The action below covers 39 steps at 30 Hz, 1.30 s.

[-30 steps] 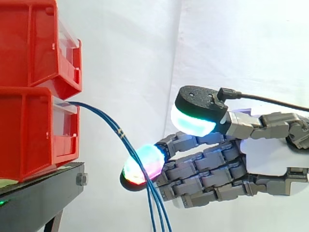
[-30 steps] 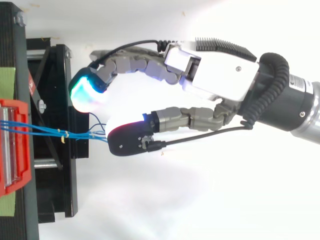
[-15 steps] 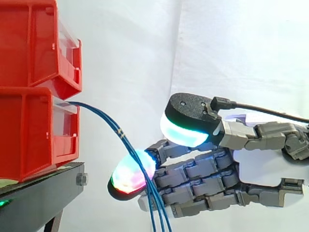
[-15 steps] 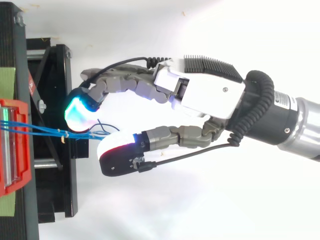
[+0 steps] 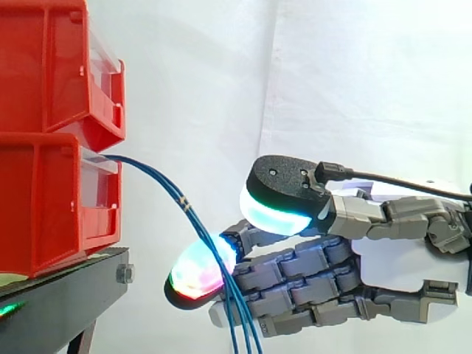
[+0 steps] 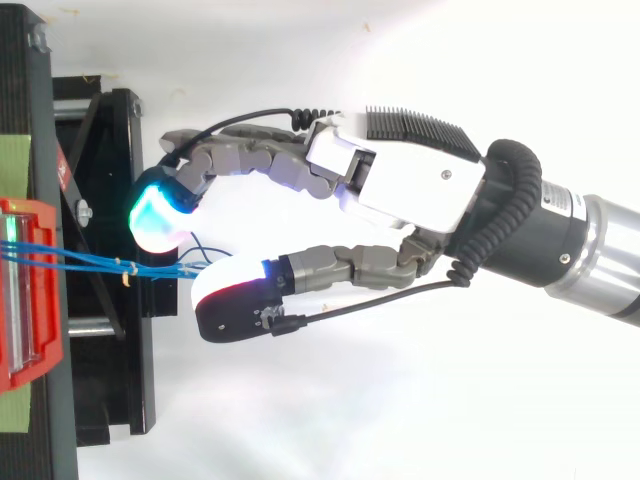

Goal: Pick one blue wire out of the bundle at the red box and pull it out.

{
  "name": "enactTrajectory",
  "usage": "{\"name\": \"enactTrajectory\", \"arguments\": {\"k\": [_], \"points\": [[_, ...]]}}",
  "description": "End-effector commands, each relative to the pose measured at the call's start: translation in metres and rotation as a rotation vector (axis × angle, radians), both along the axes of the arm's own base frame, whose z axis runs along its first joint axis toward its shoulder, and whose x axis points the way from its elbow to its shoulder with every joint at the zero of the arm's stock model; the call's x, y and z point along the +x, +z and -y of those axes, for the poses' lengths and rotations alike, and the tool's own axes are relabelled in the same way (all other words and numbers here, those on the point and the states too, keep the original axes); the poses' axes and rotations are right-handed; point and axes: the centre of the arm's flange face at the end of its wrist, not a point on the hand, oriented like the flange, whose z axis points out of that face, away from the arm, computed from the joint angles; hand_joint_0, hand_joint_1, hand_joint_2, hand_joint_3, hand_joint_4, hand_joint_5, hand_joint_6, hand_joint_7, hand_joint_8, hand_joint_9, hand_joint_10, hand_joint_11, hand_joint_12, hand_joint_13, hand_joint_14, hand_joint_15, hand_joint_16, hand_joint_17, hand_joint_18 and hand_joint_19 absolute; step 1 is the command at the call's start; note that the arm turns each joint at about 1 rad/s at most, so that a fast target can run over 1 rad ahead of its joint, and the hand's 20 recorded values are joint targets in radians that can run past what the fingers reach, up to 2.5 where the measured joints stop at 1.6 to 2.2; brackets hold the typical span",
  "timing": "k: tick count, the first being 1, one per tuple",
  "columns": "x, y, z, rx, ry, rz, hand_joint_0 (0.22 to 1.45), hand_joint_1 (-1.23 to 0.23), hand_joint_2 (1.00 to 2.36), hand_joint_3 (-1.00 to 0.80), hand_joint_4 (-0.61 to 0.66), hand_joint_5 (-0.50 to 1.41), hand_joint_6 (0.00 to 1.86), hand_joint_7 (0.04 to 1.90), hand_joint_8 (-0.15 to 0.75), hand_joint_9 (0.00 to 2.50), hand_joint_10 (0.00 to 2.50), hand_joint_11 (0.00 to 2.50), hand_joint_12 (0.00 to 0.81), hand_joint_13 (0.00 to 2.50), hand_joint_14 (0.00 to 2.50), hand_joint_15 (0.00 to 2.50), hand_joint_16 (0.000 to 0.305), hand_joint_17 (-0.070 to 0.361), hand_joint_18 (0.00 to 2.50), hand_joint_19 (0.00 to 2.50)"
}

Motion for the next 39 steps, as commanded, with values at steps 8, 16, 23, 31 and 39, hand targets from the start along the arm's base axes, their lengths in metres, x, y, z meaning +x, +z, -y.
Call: {"name": "enactTrajectory", "arguments": {"k": [8,16,23,31,39], "points": [[0.001,-0.003,0.001,-0.019,-0.003,0.000,0.53,-0.56,1.00,-0.46,0.38,-0.16,0.50,0.85,0.284,0.31,0.00,0.00,0.368,0.35,0.00,0.05,0.047,0.105,0.28,0.09],[0.007,-0.009,0.000,-0.015,-0.005,0.018,0.53,-0.57,1.00,-0.47,0.39,-0.16,0.50,0.86,0.287,0.32,0.00,0.00,0.368,0.36,0.00,0.05,0.047,0.106,0.29,0.10],[0.013,0.001,-0.005,-0.041,-0.004,0.030,0.54,-0.57,1.00,-0.47,0.40,-0.16,0.50,0.87,0.287,0.33,0.00,0.00,0.367,0.37,0.00,0.06,0.047,0.106,0.31,0.12],[0.016,0.006,-0.010,-0.042,0.001,0.038,0.54,-0.57,1.00,-0.46,0.41,-0.15,0.50,0.89,0.289,0.34,0.00,0.00,0.371,0.39,0.00,0.06,0.047,0.106,0.33,0.13],[0.017,0.008,-0.010,-0.045,-0.023,0.043,0.56,-0.61,1.00,-0.43,0.39,-0.13,0.50,1.02,0.288,0.35,0.00,0.00,0.368,0.40,0.00,0.07,0.046,0.104,0.35,0.14]]}}
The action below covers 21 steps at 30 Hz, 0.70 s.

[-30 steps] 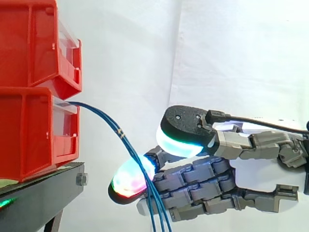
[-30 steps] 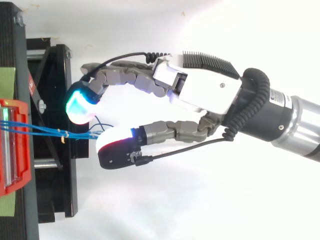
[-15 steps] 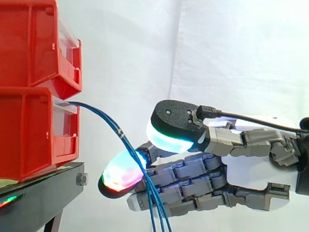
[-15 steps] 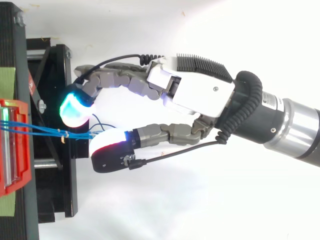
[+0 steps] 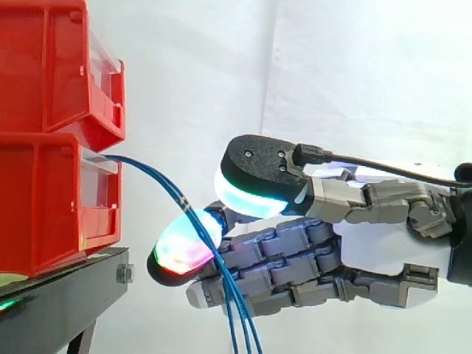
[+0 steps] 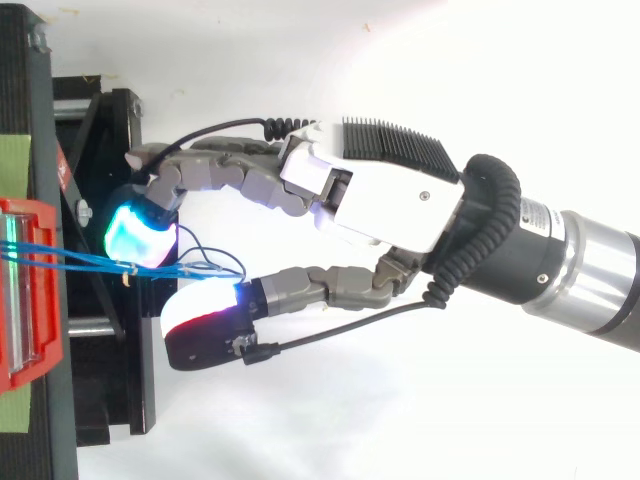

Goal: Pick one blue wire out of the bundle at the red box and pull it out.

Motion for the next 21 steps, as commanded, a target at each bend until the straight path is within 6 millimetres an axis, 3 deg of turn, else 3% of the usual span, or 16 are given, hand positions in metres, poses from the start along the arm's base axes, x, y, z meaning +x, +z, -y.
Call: {"name": "enactTrajectory", "arguments": {"k": [1,11,17,21], "points": [[0.000,0.001,0.001,0.001,-0.008,0.002,0.56,-0.62,1.00,-0.43,0.39,-0.13,0.50,1.03,0.288,0.35,0.00,0.00,0.368,0.41,0.00,0.08,0.046,0.103,0.35,0.13],[0.003,-0.004,-0.002,-0.007,-0.004,0.006,0.57,-0.65,1.00,-0.44,0.38,-0.12,0.50,1.06,0.290,0.37,0.00,0.00,0.370,0.42,0.00,0.08,0.046,0.104,0.38,0.15],[0.040,-0.018,-0.011,0.010,-0.002,0.048,0.56,-0.64,1.00,-0.44,0.39,-0.12,0.50,1.04,0.292,0.37,0.00,0.00,0.374,0.43,0.00,0.09,0.047,0.106,0.38,0.16],[0.038,-0.021,-0.010,0.009,0.004,0.015,0.56,-0.64,1.00,-0.44,0.39,-0.12,0.50,1.04,0.292,0.37,0.00,0.00,0.373,0.43,0.00,0.09,0.047,0.106,0.38,0.16]]}}
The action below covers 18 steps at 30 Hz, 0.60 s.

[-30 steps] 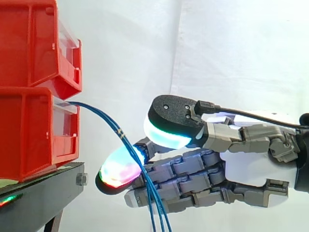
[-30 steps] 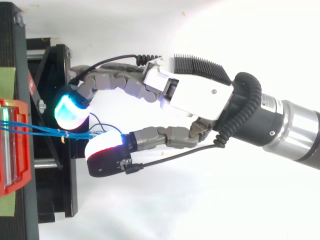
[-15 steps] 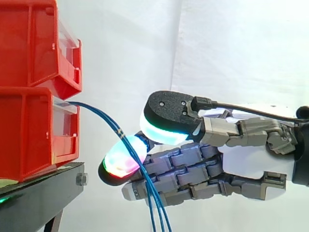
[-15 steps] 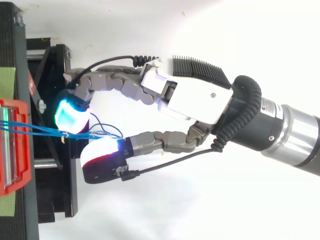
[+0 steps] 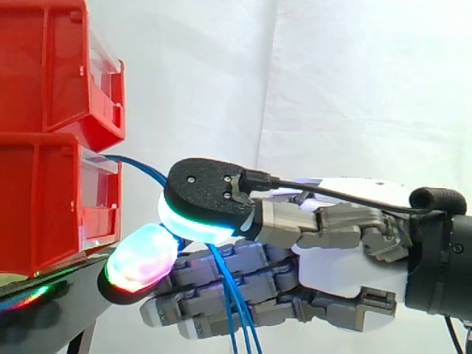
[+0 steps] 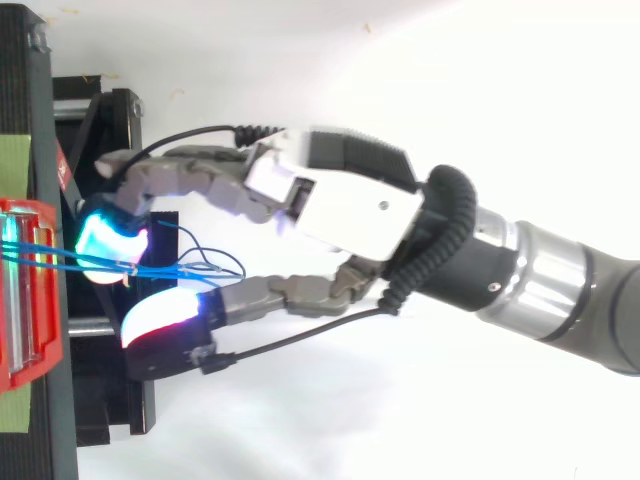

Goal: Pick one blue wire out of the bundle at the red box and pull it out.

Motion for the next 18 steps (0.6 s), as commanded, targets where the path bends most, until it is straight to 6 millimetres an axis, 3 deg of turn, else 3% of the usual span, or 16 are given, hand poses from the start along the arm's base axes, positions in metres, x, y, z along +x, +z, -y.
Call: {"name": "enactTrajectory", "arguments": {"k": [1,18], "points": [[0.0021,-0.0021,-0.0008,0.004,0.006,-0.023,0.56,-0.64,1.00,-0.44,0.39,-0.12,0.50,1.03,0.292,0.37,0.00,0.00,0.373,0.43,0.00,0.09,0.047,0.106,0.38,0.16],[-0.0006,-0.0068,-0.0044,0.033,0.060,-0.055,0.56,-0.62,1.00,-0.44,0.39,-0.12,0.50,1.03,0.294,0.38,0.00,0.00,0.377,0.46,0.00,0.11,0.047,0.106,0.40,0.18]]}}
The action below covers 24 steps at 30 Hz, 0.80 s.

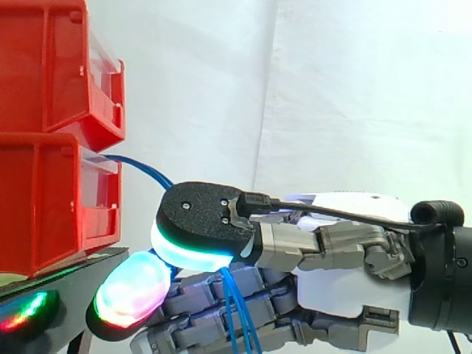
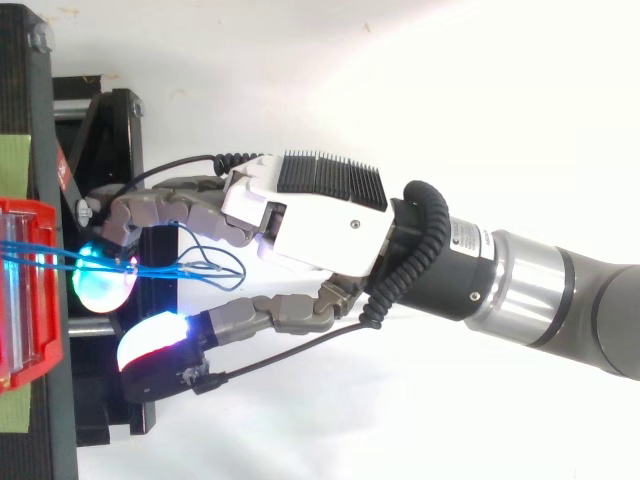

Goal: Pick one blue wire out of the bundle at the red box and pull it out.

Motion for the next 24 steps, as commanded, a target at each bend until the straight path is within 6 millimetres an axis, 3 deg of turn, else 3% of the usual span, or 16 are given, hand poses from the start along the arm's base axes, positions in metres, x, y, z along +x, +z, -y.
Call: {"name": "enactTrajectory", "arguments": {"k": [1,10,24], "points": [[-0.001,0.002,0.002,0.019,0.007,-0.005,0.56,-0.62,1.00,-0.44,0.39,-0.12,0.50,1.03,0.294,0.38,0.00,0.00,0.378,0.46,0.00,0.11,0.047,0.106,0.40,0.18],[-0.006,0.014,0.014,0.017,0.023,-0.026,0.53,-0.47,1.00,-0.47,0.39,-0.12,0.50,1.03,0.300,0.38,0.00,0.00,0.382,0.47,0.00,0.13,0.048,0.109,0.41,0.19],[-0.009,0.039,0.043,0.009,0.053,-0.015,0.54,-0.51,1.00,-0.47,0.39,-0.12,0.50,1.02,0.301,0.40,0.00,0.00,0.384,0.50,0.00,0.13,0.049,0.109,0.44,0.21]]}}
